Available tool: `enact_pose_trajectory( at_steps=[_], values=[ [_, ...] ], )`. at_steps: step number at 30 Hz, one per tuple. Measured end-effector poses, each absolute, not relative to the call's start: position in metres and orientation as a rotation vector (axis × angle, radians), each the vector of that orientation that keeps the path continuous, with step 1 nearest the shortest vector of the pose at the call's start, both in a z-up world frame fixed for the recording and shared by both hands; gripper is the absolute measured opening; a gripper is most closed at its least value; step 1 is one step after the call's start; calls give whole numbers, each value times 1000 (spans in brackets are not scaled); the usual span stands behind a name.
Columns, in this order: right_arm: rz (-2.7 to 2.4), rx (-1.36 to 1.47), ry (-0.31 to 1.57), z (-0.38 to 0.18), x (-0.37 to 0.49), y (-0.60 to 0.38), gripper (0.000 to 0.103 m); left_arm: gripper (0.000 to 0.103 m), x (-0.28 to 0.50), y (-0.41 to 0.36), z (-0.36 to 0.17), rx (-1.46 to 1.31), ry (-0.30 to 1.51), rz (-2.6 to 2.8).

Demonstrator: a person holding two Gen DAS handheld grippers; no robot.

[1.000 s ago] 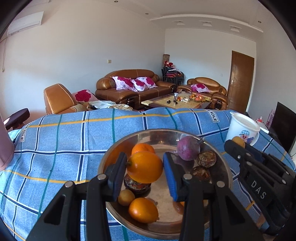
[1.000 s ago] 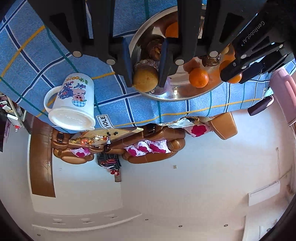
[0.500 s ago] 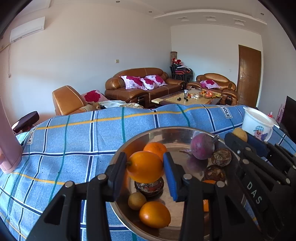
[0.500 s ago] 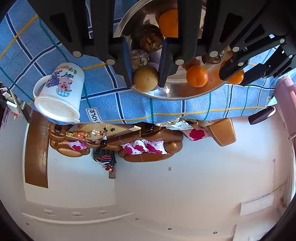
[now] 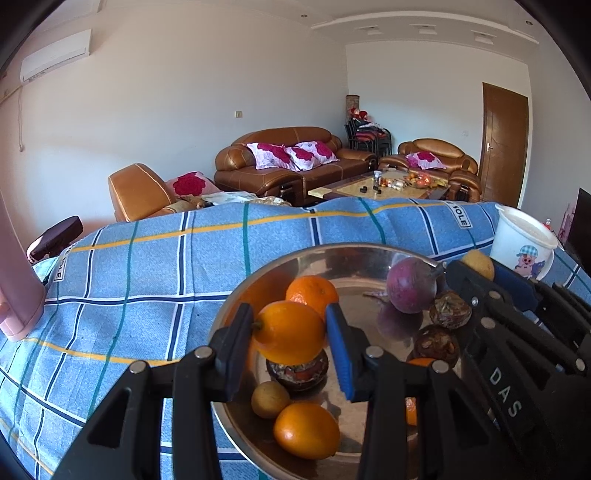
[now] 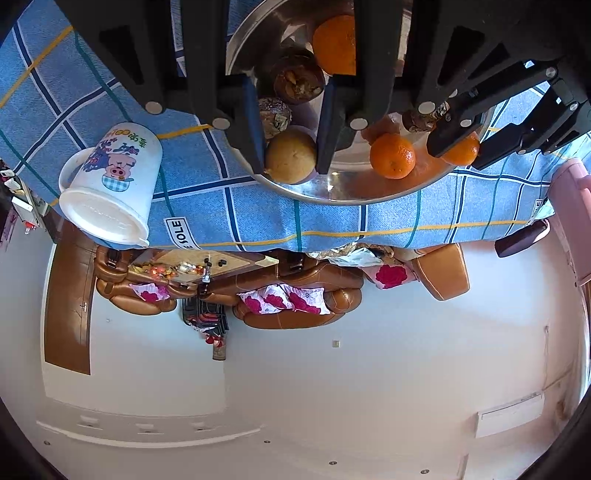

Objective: Organize fruits
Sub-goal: 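Lower the held orange and tan fruit into the steel plate with both grippers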

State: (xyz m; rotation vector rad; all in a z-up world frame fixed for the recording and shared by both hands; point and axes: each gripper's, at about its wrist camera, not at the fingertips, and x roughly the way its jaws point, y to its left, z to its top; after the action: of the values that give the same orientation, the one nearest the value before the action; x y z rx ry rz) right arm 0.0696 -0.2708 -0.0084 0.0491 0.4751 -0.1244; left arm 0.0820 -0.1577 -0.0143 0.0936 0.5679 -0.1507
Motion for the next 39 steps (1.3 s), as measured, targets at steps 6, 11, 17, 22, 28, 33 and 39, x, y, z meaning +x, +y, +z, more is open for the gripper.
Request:
enact_pose_trajectory(
  at_steps=[6, 11, 17, 22, 28, 33, 39],
  values=[
    [-124, 53, 504, -10, 77, -271, 29, 42, 87, -158, -15, 82, 585, -143],
    [-111, 53, 512, -11, 79, -270, 29, 42, 90, -157, -16, 78, 589, -143],
    [-109, 48, 537, -13, 83, -269, 29, 42, 90, -156, -17, 80, 591, -137],
    [-104, 56, 550, -14, 85, -270, 29, 42, 91, -157, -17, 79, 592, -138],
    [-101, 54, 524, -12, 82, -269, 29, 42, 90, -156, -17, 73, 587, -145],
    [-99, 65, 498, -11, 77, -271, 29, 42, 88, -158, -16, 71, 577, -163],
    [-72, 92, 521, -13, 82, -274, 29, 42, 89, -154, -14, 68, 597, -158]
  ],
)
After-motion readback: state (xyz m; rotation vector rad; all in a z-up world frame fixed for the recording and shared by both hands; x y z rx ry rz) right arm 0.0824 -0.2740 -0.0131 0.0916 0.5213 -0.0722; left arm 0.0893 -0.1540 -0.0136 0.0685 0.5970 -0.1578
